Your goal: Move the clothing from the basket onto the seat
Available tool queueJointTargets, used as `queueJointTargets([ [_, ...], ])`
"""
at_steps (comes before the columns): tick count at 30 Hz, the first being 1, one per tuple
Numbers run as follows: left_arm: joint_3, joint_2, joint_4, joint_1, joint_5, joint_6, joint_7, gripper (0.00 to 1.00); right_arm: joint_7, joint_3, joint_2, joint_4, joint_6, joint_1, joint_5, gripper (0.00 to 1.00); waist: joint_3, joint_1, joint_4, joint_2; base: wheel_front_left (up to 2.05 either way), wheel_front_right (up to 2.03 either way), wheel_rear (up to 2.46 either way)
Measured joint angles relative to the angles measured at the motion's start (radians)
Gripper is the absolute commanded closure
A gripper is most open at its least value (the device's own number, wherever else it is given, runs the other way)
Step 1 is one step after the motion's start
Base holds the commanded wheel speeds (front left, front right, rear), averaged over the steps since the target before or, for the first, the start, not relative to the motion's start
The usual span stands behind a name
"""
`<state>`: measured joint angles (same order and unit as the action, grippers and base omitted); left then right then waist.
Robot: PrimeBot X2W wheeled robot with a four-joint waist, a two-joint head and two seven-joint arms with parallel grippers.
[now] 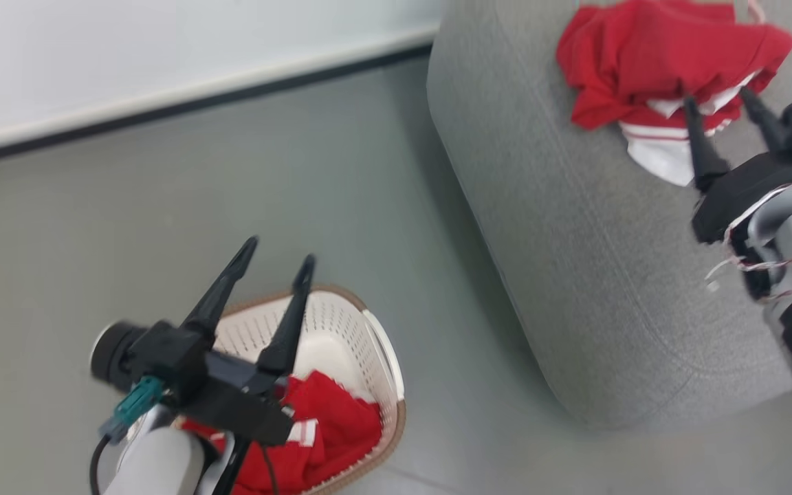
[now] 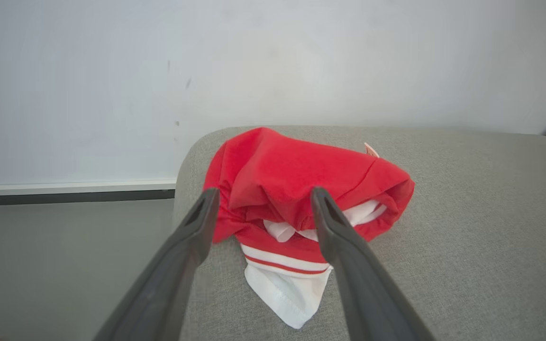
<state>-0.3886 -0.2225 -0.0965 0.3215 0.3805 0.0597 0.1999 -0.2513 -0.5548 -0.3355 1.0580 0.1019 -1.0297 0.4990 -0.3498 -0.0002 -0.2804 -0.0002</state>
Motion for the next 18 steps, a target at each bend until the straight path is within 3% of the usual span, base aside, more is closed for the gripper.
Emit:
queueJointTargets([
  [18, 0.171, -0.028, -0.092, -0.275, 0.076, -0.097, 0.041, 0.0, -0.001, 0.01, 0.093, -0.197, -0.005, 0.299, -0.003, 0.0, 0.26, -0.0001, 0.085, -0.0001, 0.0, 0.0, 0.0],
])
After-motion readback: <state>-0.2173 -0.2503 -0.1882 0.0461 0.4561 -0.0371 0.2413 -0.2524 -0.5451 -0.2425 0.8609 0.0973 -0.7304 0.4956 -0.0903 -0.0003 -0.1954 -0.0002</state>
